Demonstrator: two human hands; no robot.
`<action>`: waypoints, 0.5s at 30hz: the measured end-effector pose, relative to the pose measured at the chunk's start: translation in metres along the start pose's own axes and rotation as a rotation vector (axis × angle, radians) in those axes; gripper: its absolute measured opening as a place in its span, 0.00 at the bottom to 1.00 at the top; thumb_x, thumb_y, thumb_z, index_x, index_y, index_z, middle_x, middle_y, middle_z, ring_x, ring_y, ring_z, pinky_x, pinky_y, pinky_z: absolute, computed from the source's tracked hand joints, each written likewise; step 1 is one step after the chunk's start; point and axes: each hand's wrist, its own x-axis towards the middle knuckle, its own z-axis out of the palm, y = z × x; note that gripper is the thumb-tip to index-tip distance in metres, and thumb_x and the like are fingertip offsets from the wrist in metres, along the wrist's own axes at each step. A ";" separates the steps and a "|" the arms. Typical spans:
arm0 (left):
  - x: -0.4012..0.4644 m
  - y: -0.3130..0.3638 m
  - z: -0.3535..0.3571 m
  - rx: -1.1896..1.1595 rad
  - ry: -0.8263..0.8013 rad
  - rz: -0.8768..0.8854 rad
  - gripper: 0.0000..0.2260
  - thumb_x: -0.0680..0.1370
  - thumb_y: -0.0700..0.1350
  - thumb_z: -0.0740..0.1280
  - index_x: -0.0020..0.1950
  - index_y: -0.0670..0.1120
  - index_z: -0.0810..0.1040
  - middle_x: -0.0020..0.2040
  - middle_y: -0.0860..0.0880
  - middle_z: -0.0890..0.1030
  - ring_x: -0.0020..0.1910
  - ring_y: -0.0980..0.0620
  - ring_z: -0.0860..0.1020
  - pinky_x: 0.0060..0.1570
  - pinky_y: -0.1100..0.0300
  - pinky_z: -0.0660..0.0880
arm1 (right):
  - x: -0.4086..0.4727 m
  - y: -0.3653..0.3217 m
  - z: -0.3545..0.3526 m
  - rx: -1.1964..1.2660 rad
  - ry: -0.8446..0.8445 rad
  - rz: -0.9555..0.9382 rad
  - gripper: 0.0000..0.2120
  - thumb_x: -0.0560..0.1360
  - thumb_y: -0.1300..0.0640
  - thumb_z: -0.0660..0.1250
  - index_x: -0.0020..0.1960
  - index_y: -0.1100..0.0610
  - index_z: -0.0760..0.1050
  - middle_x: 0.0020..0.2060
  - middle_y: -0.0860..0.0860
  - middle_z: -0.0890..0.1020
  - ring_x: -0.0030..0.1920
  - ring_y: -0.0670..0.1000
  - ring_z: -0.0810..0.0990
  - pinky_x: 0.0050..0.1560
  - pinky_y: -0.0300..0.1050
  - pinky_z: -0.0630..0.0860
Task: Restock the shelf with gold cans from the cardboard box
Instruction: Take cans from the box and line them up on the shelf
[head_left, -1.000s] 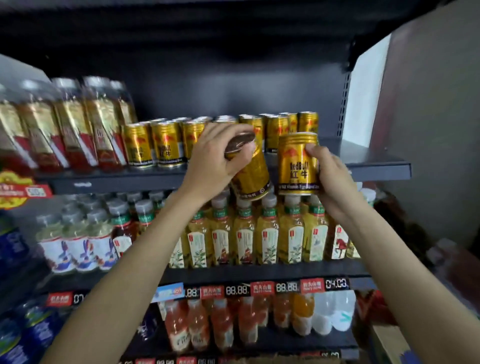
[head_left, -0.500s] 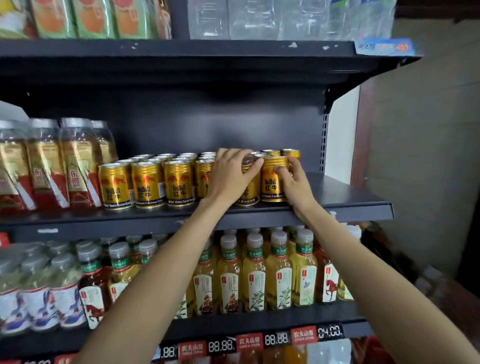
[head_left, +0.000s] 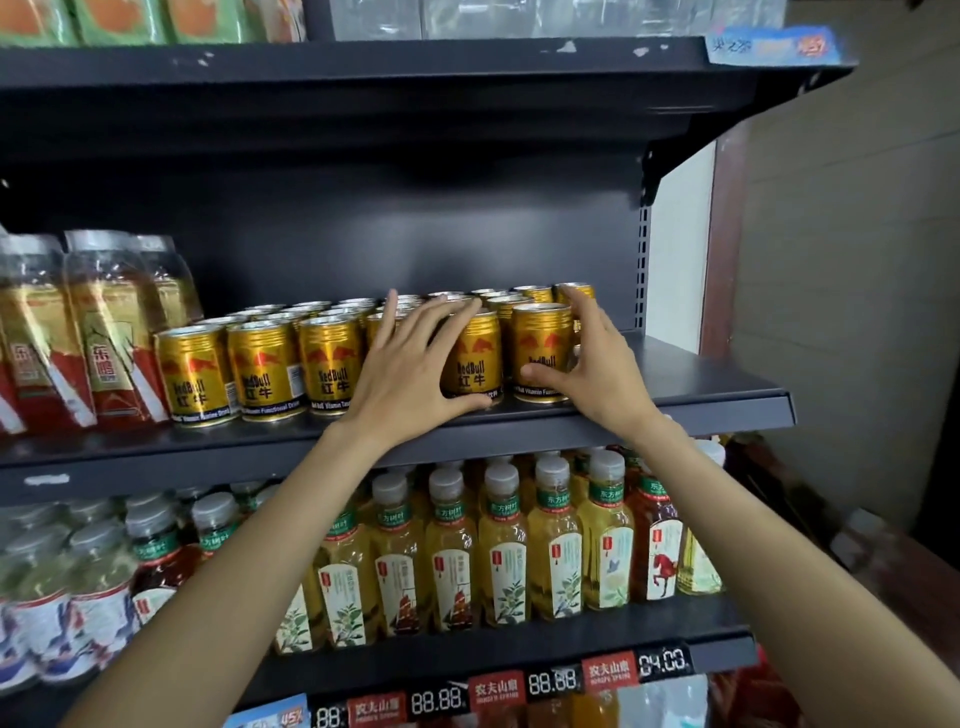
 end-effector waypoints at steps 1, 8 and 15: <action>0.002 0.000 0.000 0.018 -0.012 -0.001 0.44 0.68 0.69 0.65 0.76 0.49 0.55 0.72 0.46 0.66 0.73 0.47 0.62 0.73 0.45 0.41 | 0.001 0.002 0.001 0.023 -0.008 0.006 0.41 0.67 0.51 0.75 0.74 0.52 0.56 0.70 0.53 0.68 0.67 0.55 0.70 0.63 0.58 0.72; 0.006 -0.002 0.005 0.062 -0.034 -0.027 0.43 0.67 0.69 0.65 0.76 0.49 0.58 0.71 0.47 0.68 0.72 0.48 0.63 0.73 0.47 0.43 | 0.010 0.004 0.006 0.081 -0.087 -0.006 0.39 0.69 0.55 0.74 0.74 0.55 0.57 0.67 0.55 0.72 0.65 0.54 0.73 0.63 0.46 0.72; 0.006 -0.005 0.006 0.085 -0.026 -0.040 0.43 0.66 0.69 0.66 0.74 0.49 0.60 0.67 0.45 0.72 0.67 0.44 0.69 0.71 0.49 0.54 | 0.014 0.001 0.017 0.017 -0.044 0.002 0.40 0.69 0.51 0.74 0.73 0.53 0.57 0.67 0.54 0.72 0.65 0.54 0.73 0.59 0.46 0.72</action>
